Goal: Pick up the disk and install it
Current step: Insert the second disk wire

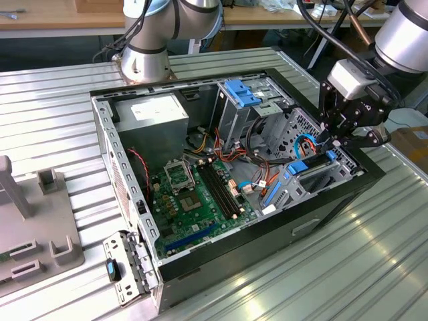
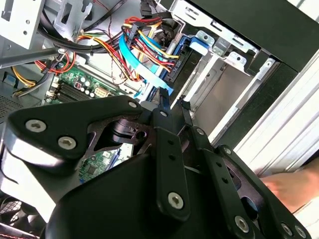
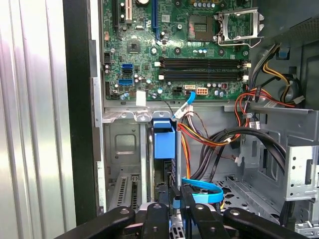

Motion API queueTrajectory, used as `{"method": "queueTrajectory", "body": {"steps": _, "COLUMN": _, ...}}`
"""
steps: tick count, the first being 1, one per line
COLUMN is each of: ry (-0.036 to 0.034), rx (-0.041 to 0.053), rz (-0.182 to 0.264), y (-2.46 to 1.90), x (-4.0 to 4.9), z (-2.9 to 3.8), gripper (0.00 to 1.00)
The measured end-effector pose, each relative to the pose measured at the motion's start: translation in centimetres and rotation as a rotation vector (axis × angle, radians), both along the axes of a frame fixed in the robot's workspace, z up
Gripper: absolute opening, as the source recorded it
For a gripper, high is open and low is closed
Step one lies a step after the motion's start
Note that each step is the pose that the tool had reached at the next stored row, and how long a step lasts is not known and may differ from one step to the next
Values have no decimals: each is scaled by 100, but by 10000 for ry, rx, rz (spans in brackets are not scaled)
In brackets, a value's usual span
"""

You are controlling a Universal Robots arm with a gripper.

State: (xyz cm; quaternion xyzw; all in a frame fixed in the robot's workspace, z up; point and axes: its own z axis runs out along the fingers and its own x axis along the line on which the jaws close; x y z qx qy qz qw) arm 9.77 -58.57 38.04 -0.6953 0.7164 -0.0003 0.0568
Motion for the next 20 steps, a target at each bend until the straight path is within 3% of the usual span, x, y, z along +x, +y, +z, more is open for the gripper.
{"method": "queueTrajectory", "body": {"steps": 5, "ry": 17, "rx": -2, "rz": 0, "y": 6, "x": 41, "z": -25, "gripper": 24}}
{"method": "queueTrajectory", "body": {"steps": 7, "ry": 85, "rx": -13, "rz": -1, "y": 77, "x": 82, "z": -62, "gripper": 24}}
{"method": "queueTrajectory", "body": {"steps": 8, "ry": 134, "rx": -29, "rz": 0, "y": 92, "x": 112, "z": -66, "gripper": 24}}
{"method": "queueTrajectory", "body": {"steps": 14, "ry": 154, "rx": -42, "rz": 0, "y": 93, "x": 154, "z": -140, "gripper": 24}}
{"method": "queueTrajectory", "body": {"steps": 20, "ry": 155, "rx": -41, "rz": 0, "y": 93, "x": 154, "z": -153, "gripper": 24}}
